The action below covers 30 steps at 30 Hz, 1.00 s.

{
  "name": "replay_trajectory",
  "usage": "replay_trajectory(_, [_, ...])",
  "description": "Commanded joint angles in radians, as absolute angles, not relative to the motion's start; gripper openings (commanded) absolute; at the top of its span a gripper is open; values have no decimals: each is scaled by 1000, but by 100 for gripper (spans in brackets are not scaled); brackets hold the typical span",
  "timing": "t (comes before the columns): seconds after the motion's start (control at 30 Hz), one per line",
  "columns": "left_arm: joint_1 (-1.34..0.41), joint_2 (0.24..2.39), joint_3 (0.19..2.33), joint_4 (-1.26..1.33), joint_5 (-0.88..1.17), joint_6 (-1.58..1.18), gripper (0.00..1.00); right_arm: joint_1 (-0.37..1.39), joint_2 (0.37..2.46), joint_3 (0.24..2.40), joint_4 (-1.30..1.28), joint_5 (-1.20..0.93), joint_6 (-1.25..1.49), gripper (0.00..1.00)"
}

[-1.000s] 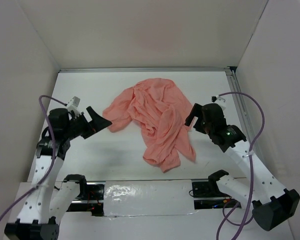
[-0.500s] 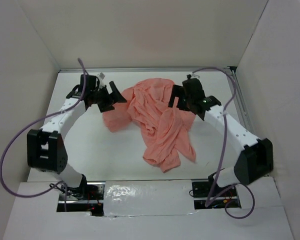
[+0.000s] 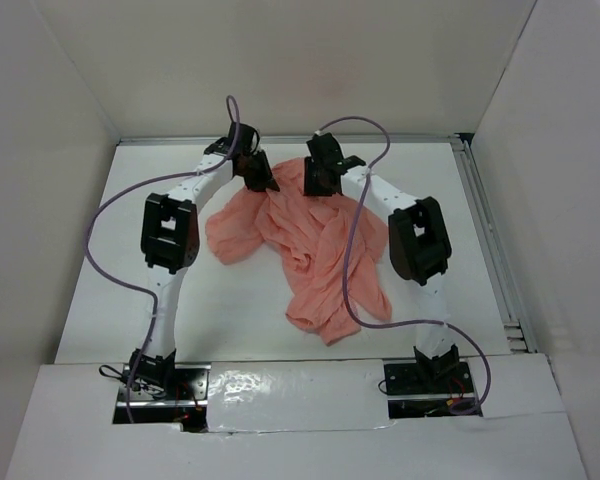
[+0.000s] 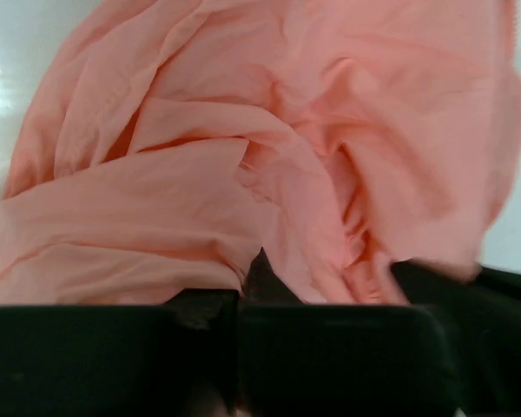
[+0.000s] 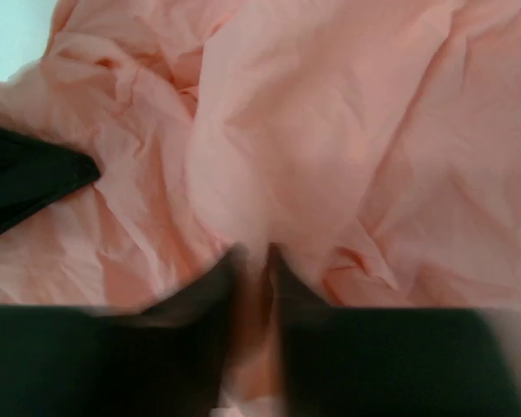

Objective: Zip up the jacket

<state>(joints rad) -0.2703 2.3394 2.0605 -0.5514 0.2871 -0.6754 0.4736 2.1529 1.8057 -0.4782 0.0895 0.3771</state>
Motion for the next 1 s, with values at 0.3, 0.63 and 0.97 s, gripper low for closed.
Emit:
replay_trajectory(0.3, [-290,1711,1901,-537,164,-494,0,440,1427,1645,-436,264,339,0])
replay_trajectory(0.63, [-322,974,1822,-508,162,-411,0,511,928,1808,-557,89,198,0])
replay_trajectory(0.97, [-321,974,2052,-545,459,-407,0,514,1028,2039,-649,-67,285,0])
